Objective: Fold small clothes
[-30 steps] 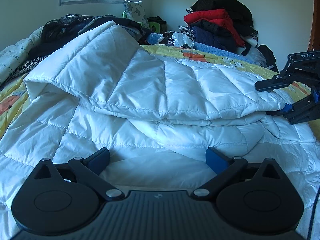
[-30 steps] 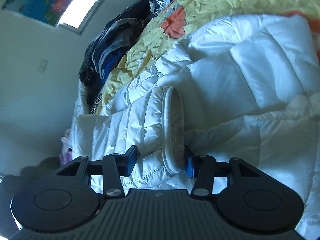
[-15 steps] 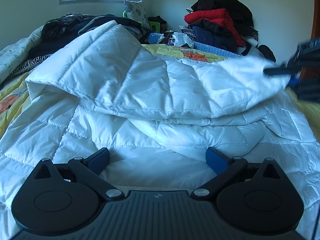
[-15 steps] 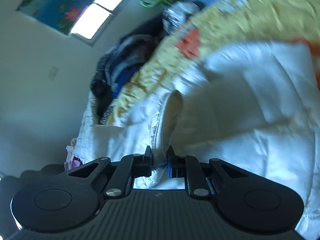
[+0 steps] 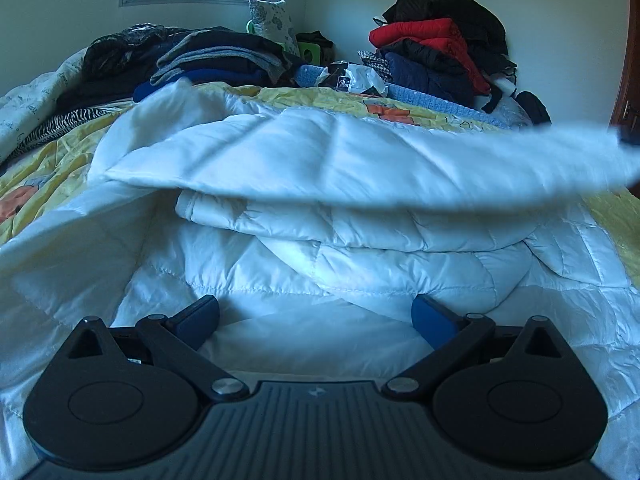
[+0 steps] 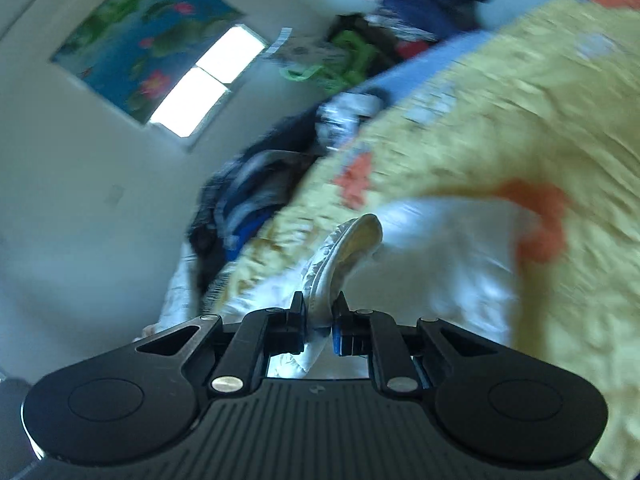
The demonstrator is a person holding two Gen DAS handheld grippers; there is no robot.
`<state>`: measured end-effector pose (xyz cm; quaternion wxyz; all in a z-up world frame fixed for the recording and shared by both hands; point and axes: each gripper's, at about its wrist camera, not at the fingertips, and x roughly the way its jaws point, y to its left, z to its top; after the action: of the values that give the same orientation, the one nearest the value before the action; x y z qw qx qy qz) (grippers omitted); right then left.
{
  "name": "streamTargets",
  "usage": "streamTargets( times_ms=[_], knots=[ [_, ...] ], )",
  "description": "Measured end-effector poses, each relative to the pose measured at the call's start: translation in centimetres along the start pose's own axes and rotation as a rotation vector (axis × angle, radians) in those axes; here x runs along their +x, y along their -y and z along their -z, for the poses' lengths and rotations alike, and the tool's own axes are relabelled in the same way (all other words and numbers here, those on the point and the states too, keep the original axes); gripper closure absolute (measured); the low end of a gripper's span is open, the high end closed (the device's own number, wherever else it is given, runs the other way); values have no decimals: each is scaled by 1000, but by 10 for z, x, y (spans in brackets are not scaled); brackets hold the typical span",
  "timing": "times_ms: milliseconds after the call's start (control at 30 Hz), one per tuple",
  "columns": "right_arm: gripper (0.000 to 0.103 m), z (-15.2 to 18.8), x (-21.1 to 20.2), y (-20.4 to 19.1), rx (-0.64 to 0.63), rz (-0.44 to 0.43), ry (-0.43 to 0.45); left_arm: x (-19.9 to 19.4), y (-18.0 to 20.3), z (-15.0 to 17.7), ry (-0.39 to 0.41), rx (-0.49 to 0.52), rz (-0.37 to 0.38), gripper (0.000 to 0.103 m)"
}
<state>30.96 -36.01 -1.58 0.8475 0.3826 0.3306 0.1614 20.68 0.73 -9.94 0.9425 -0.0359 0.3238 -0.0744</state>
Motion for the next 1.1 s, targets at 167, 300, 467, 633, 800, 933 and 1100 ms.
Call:
streamTargets(
  times_ms=[167,300,467,633,800,933,1100],
  knots=[
    [86,25,10,41,50,99,-26,0,1,0,-2,3,-5,0],
    [86,41,29,53,45,133,-40,0,3,0,-4,8,-15,0],
    [68,49,32,70,157,83,-8,-3,1,-2,-2,5,-23,0],
    [53,43,9,69,185,51,45,-42,-9,-7,62,1,20,0],
    [53,29,-18,41,65,34,127,-102,-15,-28,236,78,122,0],
    [51,23,3,9,-23,-29,66,-96,-24,-83,319,27,95,0],
    [44,25,60,-20,-122,17,-45,-13,-30,-139,174,-39,3,0]
  ],
)
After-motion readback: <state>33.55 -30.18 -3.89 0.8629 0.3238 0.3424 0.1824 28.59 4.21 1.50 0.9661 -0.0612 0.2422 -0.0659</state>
